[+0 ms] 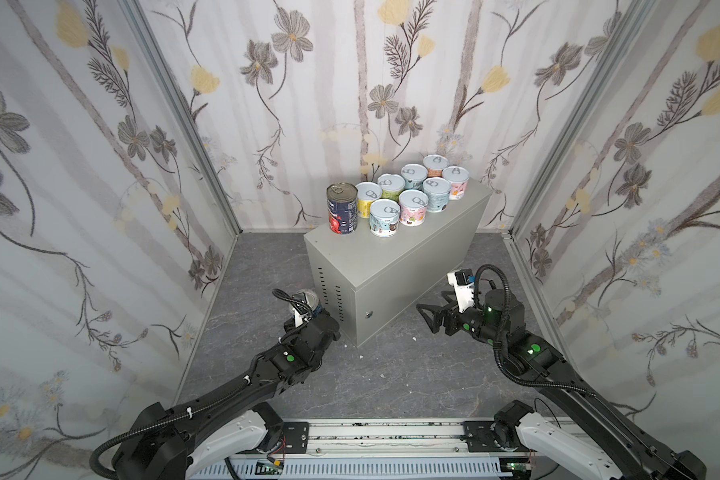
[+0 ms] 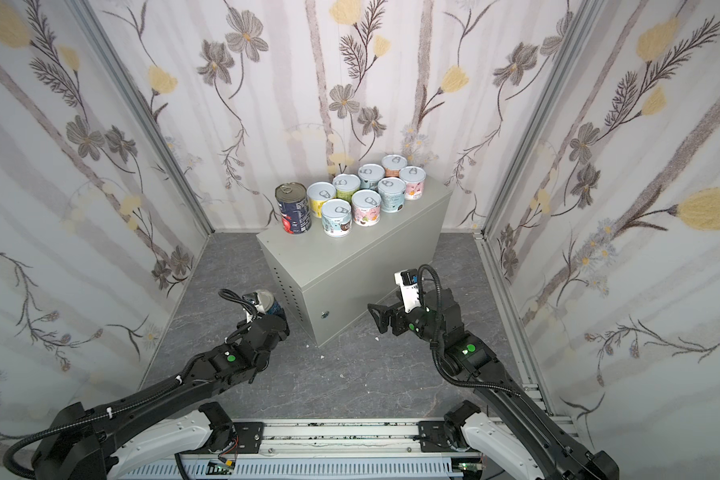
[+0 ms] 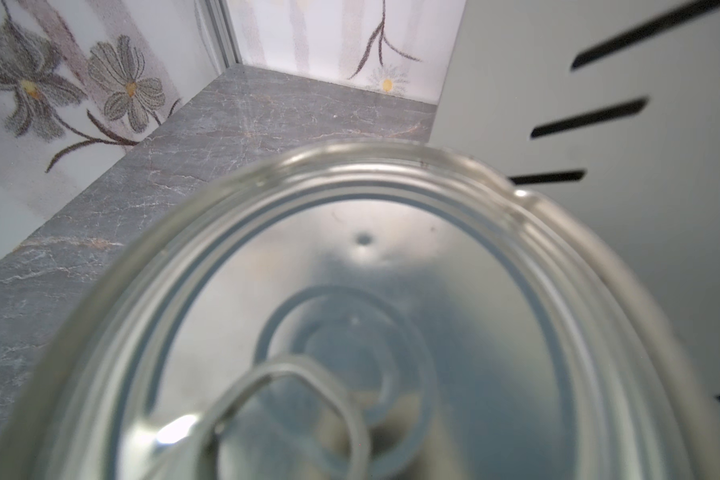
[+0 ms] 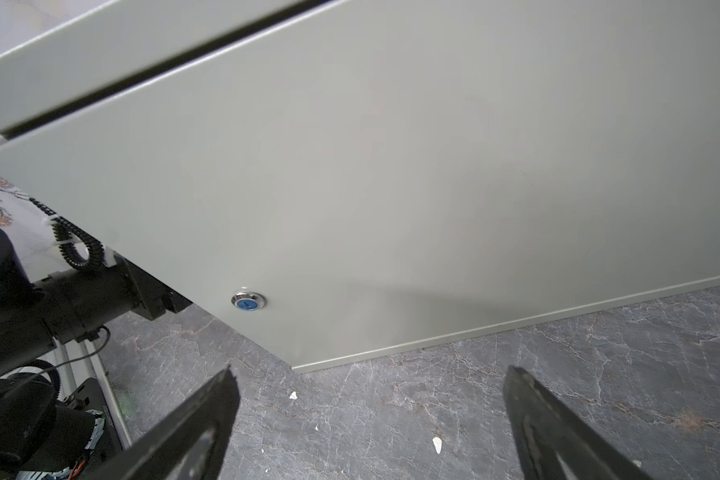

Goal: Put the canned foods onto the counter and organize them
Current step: 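Carry the can with the left gripper up beside the cabinet toward its top, then move the can over the cabinet top in front of the blue tomato can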

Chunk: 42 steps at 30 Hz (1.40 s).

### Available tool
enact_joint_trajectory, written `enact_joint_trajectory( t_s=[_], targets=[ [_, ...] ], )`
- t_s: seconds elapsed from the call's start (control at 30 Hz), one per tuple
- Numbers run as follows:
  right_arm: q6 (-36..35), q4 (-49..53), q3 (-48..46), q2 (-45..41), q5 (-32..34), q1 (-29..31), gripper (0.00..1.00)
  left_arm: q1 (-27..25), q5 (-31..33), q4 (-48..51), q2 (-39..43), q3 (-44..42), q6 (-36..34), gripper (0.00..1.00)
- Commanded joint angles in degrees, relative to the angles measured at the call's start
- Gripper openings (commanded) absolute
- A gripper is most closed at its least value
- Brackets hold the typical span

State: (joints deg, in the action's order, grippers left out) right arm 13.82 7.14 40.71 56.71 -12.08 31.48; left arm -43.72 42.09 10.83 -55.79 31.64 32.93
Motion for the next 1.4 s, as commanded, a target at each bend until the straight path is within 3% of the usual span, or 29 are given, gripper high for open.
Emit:
enact_joint_trajectory(
  t_s=[0.0, 0.67, 1.13, 1.37],
  targets=[
    [-0.47, -1.37, 0.64, -0.42, -0.25, -0.02, 1.0, 0.31, 0.39, 3.94, 1.99, 4.64, -2.97, 0.63],
    [0.02, 1.11, 4.16, -2.11, 1.44, 0.02, 1.0, 0.36, -4.32, 31.78, 4.88, 38.31, -15.53, 0.63],
    [-1.11, 4.03, 10.62, -4.9, 6.53, -0.25, 1.0, -0.68, -7.59, 38.08, -5.54, 64.01, -21.94, 0.63],
    [-0.29, 4.03, 14.16, -4.72, 7.42, -2.14, 1.0, -5.75, -6.33, 38.56, -13.93, 75.14, -23.99, 0.62]
  ],
)
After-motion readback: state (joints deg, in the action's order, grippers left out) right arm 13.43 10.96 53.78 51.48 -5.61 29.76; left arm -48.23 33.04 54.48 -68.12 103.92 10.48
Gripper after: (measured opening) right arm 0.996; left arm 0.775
